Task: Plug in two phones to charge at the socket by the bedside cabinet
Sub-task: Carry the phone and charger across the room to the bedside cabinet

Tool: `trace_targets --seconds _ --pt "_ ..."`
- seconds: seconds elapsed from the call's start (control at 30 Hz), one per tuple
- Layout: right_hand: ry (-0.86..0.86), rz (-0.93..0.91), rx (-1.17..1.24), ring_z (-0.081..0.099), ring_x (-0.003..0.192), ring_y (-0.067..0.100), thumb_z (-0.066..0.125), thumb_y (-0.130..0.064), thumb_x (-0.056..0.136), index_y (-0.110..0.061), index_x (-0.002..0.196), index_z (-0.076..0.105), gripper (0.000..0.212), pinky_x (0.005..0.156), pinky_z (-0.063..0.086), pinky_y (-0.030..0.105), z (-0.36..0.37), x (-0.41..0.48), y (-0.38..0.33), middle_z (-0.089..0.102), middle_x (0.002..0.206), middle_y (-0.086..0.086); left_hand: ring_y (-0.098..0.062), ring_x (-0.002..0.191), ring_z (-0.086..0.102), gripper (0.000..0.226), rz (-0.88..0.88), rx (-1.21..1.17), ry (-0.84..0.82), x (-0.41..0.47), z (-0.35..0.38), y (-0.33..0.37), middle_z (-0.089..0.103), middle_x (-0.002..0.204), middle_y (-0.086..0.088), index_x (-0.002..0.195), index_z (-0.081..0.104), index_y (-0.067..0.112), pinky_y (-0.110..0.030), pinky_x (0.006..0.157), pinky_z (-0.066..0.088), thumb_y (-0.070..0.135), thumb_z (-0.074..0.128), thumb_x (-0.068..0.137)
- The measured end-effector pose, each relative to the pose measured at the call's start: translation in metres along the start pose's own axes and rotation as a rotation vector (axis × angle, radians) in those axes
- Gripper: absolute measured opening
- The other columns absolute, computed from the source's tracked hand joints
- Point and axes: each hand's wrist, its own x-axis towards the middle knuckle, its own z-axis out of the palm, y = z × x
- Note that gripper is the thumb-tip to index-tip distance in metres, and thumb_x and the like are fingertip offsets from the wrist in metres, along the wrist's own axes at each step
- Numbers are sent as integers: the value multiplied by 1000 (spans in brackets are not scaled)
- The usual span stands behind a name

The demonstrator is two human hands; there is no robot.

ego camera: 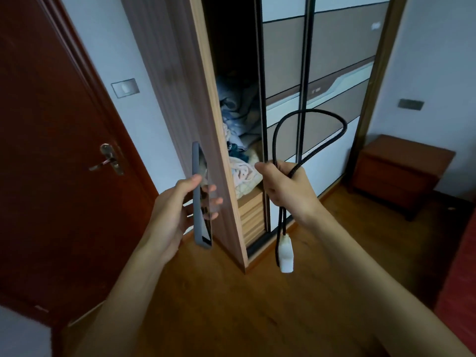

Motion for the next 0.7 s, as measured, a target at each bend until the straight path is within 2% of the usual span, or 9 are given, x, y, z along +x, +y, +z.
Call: trace_targets --seconds 0.17,0.33,0.43,0.57,0.7 --pt "86 2 -53 28 45 16 56 -28 99 -7 62 46 44 44 27 23 -12 70 12 33 57 11 -33 101 75 30 -30 -20 -128 92 7 1 77 112 -12 94 82 32 -42 75 64 50 73 71" --pt "173 16 -110 30 42 12 56 -27 99 -6 61 46 44 43 29 21 -38 126 28 34 53 7 -36 102 74 43 -68 -27 -201 173 37 -14 76 114 -15 107 76 19 -56 90 57 46 74 73" --pt "229 38 -127 31 43 10 56 -28 99 -13 59 44 45 43 30 21 -64 155 42 36 52 1 -34 102 75 46 -100 -30 -245 218 63 -27 75 115 -16 117 68 14 -56 92 57 42 70 80" --pt "295 55 -169 33 42 8 57 -31 98 -20 53 43 49 43 32 19 -106 190 64 38 48 -5 -34 102 75 42 -131 -58 -314 272 104 -43 74 117 -18 118 65 13 -52 84 61 38 67 83" --pt "318 61 -190 31 44 11 56 -27 100 -10 60 45 44 43 29 20 -164 229 85 36 52 1 -35 101 74 44 -135 -49 -345 328 162 -56 73 116 -18 117 66 12 -55 90 57 38 67 82"
